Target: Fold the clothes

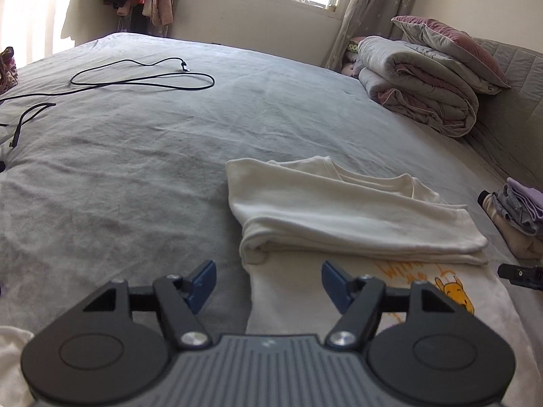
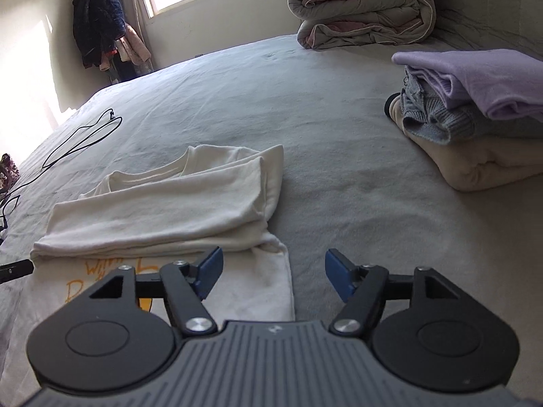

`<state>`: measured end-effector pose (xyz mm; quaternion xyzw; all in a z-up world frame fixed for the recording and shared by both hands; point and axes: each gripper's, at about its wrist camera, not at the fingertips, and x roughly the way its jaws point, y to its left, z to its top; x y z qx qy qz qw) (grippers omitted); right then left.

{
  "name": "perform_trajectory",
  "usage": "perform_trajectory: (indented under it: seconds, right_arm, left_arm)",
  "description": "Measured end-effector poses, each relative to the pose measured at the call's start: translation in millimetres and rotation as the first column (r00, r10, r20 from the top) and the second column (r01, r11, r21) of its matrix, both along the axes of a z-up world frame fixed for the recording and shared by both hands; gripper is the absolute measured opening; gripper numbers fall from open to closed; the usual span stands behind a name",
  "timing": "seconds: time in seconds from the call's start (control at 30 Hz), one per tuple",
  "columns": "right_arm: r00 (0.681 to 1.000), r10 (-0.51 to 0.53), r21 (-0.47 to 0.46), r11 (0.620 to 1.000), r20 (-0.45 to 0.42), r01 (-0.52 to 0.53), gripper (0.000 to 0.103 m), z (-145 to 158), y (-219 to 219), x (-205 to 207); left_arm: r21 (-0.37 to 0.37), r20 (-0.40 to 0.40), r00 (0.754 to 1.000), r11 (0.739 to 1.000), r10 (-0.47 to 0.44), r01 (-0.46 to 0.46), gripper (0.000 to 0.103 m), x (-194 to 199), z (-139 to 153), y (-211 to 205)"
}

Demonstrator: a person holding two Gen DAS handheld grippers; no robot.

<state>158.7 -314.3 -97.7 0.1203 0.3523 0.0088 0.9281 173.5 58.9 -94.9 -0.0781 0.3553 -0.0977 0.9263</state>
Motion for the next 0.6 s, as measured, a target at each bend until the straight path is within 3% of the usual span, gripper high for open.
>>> perform_trajectory:
  seconds: [0.07,0.37,0.6]
  right_arm:
    - [1.0,0.011,0.009,1.0,-0.025,-0.011,0.078,1,2,-14]
    - [0.995,-0.015,0.063,0.998,-0.099,0.021,0.087,1,-1,-76]
    - [0.99,-0.032,0.111,0.993,-0.135,0.047,0.088,-1,-4,-119]
  left_arm:
    - [0.005,-0.023,1.0,1.0,-0.016,0.016,0.088,-15,5,-4]
    - [0.007,-0.169,0.985,0.999,-0.03,0.032,0.095,-70,8,-4]
    - [-0.083,-0.263,0.965,0.996,0.0,-0.023,0.095,-106,-3,18]
